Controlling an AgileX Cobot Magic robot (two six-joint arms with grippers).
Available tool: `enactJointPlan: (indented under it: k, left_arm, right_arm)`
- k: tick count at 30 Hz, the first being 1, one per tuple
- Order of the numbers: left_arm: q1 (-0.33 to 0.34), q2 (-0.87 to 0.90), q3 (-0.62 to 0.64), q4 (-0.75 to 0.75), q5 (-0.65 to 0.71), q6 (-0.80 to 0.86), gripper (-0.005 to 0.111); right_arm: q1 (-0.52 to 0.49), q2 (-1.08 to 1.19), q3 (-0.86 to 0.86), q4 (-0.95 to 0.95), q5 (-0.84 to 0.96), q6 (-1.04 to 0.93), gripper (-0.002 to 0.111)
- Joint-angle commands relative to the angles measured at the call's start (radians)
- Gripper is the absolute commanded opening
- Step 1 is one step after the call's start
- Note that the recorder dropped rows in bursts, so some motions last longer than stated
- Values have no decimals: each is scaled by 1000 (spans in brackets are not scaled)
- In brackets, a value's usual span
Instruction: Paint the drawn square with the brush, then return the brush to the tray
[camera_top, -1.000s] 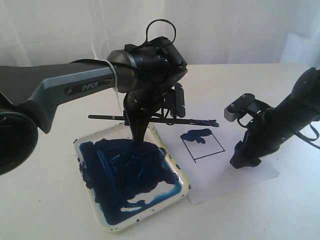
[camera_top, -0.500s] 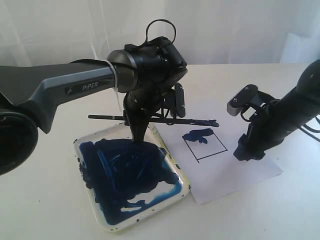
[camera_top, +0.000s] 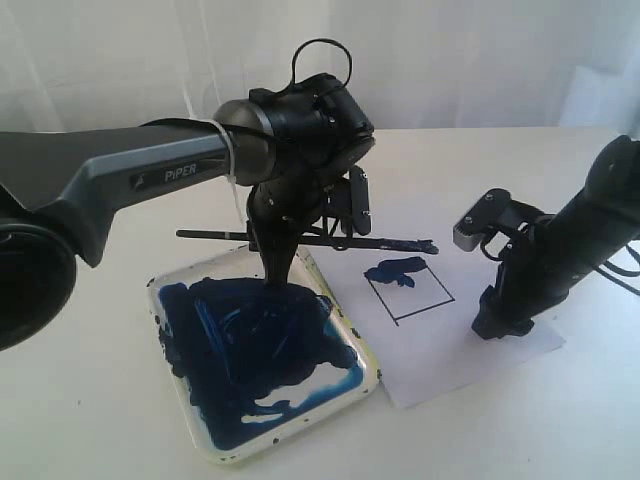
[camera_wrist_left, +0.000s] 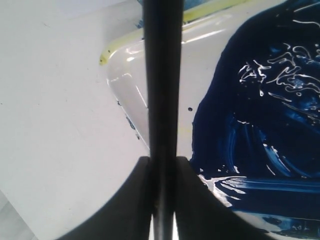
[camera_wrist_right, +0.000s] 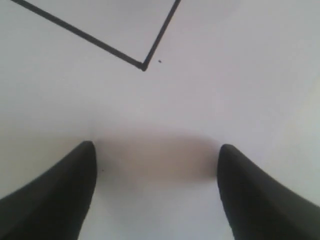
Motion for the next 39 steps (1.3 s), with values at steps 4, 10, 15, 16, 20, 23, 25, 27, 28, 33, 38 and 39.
enactJointPlan:
  k: [4, 10, 15, 16, 20, 23, 25, 27, 28, 33, 38, 39]
  left_arm:
    - [1, -10, -3, -41, 62, -8, 0]
    - [-1, -10, -3, -64, 98, 26, 0]
    - [-20, -10, -3, 41, 98, 29, 0]
    - [-22, -10, -3, 59, 98, 29, 0]
    - [-31, 8, -5, 105, 98, 43, 0]
    - [-46, 32, -5, 175, 98, 43, 0]
    - [-62, 43, -5, 206, 98, 41, 0]
    - [-73, 43, -5, 210, 98, 41, 0]
    - [-78, 41, -5, 213, 98, 45, 0]
    - [-92, 41, -5, 237, 98, 55, 0]
    - [-92, 41, -3, 234, 98, 69, 0]
    - [-92, 41, -3, 229, 98, 69, 0]
  right_arm:
    - [-1, 21, 4, -17, 2, -1, 64]
    - [-1, 21, 4, -17, 2, -1, 64]
    - [-1, 21, 4, -15, 2, -1, 64]
    - [-1, 21, 4, -15, 2, -1, 64]
    - [-1, 21, 4, -15, 2, -1, 64]
    - [-1, 21, 4, -15, 2, -1, 64]
    - [-1, 21, 4, -15, 2, -1, 64]
    - [-1, 21, 4, -15, 1, -1, 64]
    - [-1, 21, 4, -13, 1, -1, 64]
    - [-1, 21, 4, -13, -2, -1, 64]
    - [-1, 21, 4, -13, -2, -1, 64]
    - [-1, 21, 4, -13, -2, -1, 64]
